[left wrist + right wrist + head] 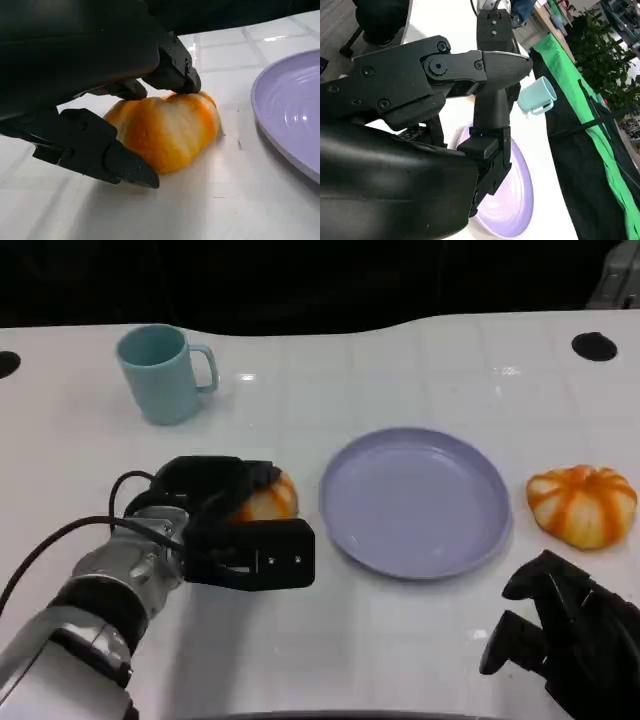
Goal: Grasp the bread from the table and place it into the plate.
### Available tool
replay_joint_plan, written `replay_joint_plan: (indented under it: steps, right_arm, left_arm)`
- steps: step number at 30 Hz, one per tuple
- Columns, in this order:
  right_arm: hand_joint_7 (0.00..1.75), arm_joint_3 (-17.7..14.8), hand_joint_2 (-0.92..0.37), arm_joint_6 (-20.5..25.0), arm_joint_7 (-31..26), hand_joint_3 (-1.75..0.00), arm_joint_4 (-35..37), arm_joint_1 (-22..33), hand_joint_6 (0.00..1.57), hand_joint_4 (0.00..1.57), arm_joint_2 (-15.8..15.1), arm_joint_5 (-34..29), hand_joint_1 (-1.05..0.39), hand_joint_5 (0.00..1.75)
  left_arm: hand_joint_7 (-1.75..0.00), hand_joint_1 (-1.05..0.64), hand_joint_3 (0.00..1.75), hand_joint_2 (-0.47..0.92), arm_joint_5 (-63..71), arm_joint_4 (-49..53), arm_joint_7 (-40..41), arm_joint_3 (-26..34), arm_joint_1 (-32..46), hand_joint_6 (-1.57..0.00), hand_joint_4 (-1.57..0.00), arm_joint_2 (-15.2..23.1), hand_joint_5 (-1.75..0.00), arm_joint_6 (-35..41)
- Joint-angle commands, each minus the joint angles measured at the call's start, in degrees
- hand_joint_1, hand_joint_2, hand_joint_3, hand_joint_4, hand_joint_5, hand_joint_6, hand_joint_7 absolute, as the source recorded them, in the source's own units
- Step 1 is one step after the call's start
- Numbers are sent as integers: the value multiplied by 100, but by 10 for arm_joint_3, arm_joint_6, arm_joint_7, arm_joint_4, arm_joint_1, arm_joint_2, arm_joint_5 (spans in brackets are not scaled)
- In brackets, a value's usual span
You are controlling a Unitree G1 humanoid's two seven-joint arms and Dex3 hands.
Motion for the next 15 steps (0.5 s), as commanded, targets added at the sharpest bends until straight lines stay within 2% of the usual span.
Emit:
replay_joint_plan:
  steps: [1,2,4,7,15]
  right_arm:
    - [162,-8,-92,-1,4,-33,-8,3,49,64,-10,5,-52,175]
    - [162,-9,-92,-1,5,-32,-6,3,50,65,-10,7,-52,175]
    - [162,-10,-92,0,6,-31,-5,2,50,65,-9,9,-51,175]
    - [161,-12,-92,-3,10,-31,-2,2,51,66,-9,11,-51,175]
    - [160,-7,-92,-7,8,-34,1,1,49,64,-9,4,-51,175]
  left_arm:
    - [-140,-19,32,86,-4,14,68,-1,-2,-75,-90,3,-163,-15]
    - [-160,-18,46,81,-4,15,82,0,-2,-67,-87,3,-170,-16]
    - [-171,-17,55,78,-5,18,95,-1,-2,-62,-85,3,-173,-17]
    - [-174,-15,56,72,-16,17,116,9,-5,-61,-84,2,-174,-22]
    - [-175,-15,72,70,-53,7,138,40,-15,-56,-87,-9,-175,-23]
